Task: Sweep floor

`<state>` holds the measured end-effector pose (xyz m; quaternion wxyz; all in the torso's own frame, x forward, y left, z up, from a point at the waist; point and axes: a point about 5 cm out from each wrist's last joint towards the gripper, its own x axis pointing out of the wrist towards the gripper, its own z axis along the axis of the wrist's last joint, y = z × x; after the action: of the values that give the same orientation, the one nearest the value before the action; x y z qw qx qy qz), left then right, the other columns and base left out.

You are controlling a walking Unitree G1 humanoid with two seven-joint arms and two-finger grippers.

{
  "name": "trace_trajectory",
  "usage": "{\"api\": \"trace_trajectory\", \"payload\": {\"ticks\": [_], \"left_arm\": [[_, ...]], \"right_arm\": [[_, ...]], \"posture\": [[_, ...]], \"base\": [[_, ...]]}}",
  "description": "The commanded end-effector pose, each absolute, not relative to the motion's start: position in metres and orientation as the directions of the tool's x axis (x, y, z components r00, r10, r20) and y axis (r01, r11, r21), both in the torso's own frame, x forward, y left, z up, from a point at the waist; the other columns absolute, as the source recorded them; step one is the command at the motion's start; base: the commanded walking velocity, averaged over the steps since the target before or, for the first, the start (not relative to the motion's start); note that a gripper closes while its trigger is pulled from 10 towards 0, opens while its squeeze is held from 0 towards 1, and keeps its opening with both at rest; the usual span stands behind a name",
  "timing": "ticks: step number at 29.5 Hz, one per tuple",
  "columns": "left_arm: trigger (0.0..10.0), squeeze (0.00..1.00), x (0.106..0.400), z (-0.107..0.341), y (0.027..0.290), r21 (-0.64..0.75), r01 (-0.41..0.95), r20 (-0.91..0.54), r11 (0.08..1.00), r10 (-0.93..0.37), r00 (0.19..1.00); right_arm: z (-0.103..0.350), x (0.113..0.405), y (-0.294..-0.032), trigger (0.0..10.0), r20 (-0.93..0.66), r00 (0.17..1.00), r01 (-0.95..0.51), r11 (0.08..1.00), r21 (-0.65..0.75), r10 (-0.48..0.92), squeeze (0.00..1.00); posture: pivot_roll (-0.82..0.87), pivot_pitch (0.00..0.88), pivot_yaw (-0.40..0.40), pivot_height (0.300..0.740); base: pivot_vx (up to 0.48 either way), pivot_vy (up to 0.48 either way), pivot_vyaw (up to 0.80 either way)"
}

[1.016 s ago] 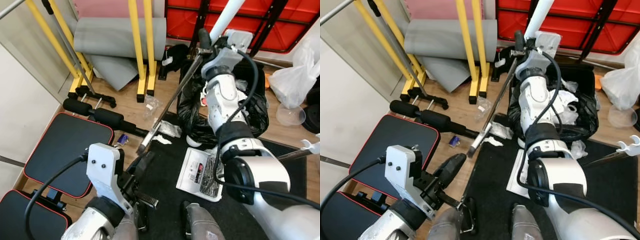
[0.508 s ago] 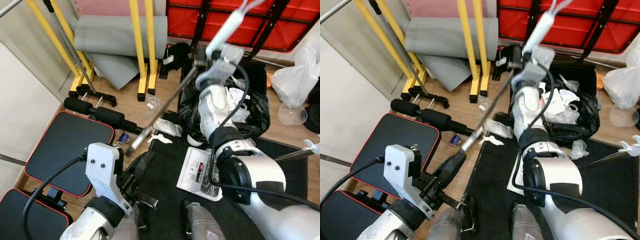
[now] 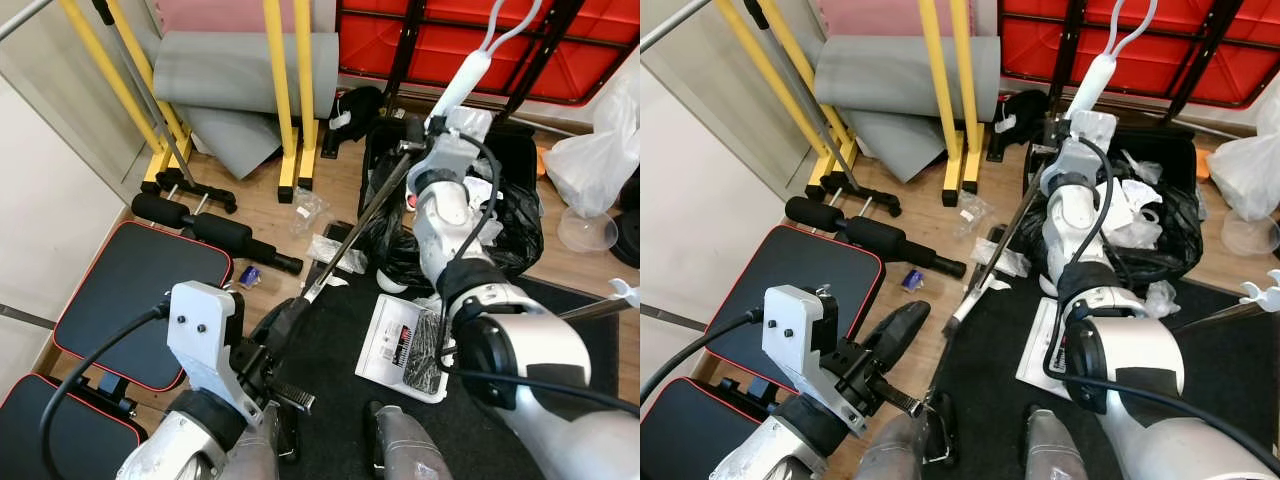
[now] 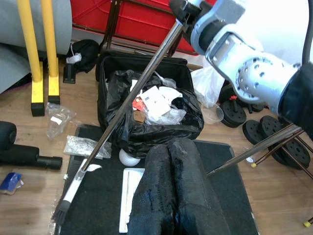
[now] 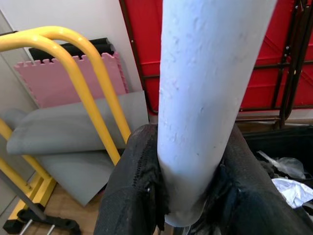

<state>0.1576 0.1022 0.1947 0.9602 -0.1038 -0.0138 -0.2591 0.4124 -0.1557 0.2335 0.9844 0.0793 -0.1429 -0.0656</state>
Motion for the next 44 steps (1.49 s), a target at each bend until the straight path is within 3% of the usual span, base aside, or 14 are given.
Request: {"api": "trace_trajectory", "payload": {"ticks": [1,10,17,24,26,34,38,42,44], "left_arm": [[10.0,0.0,0.158,0.188,0.103,-0.212,0.473,0.039,0.855,-0.476,0.879],[10.0,0.0,0.161,0.187,0.104,-0.212,0.476,0.044,0.854,-0.478,0.877],[10.0,0.0,0.163,0.187,0.104,-0.213,0.479,0.047,0.852,-0.481,0.876],[10.0,0.0,0.164,0.186,0.103,-0.217,0.484,0.05,0.848,-0.485,0.873],[10.0,0.0,0.165,0.186,0.102,-0.22,0.487,0.052,0.845,-0.488,0.871],[10.0,0.0,0.166,0.186,0.101,-0.225,0.489,0.054,0.843,-0.491,0.87],[10.0,0.0,0.167,0.185,0.101,-0.227,0.491,0.055,0.841,-0.492,0.869],[10.0,0.0,0.168,0.184,0.102,-0.227,0.492,0.054,0.841,-0.493,0.868],[10.0,0.0,0.169,0.184,0.102,-0.227,0.492,0.055,0.841,-0.493,0.868]], "right_arm": [[0.234,0.414,-0.161,10.0,0.245,0.958,0.134,0.987,0.084,-0.15,0.0],[0.28,0.421,-0.155,10.0,0.237,0.968,0.062,0.996,0.069,-0.077,0.0],[0.285,0.42,-0.15,10.0,0.182,0.983,0.028,0.998,0.057,-0.038,0.0],[0.285,0.418,-0.149,10.0,0.031,0.999,0.011,0.998,0.07,-0.013,0.0],[0.286,0.415,-0.149,10.0,-0.049,0.999,0.001,0.991,0.131,0.005,0.0],[0.286,0.411,-0.153,10.0,-0.158,0.987,0.021,0.986,0.164,0.006,0.0],[0.294,0.411,-0.15,10.0,-0.122,0.991,-0.035,0.98,0.194,0.06,0.0],[0.337,0.407,-0.14,10.0,0.245,0.952,-0.249,0.931,0.265,0.185,0.0],[0.345,0.403,-0.138,10.0,0.335,0.919,-0.291,0.931,0.223,0.207,0.0]], "posture": [[0.05,0.328,0.0,0.74],[0.02,0.314,0.001,0.74],[0.02,0.311,0.001,0.74],[0.01,0.305,0.0,0.74],[0.01,0.305,0.0,0.74],[0.0,0.295,-0.002,0.74],[0.0,0.295,-0.002,0.74],[0.0,0.283,-0.001,0.74],[0.0,0.282,-0.003,0.74]], "base": [[0.0,0.0,0.0],[0.0,0.0,0.0],[0.0,0.0,0.0],[0.0,0.0,0.0],[0.0,0.0,0.0],[0.0,0.0,0.0],[0.0,0.0,0.0],[0.0,0.0,0.0],[0.0,0.0,0.0]]}}
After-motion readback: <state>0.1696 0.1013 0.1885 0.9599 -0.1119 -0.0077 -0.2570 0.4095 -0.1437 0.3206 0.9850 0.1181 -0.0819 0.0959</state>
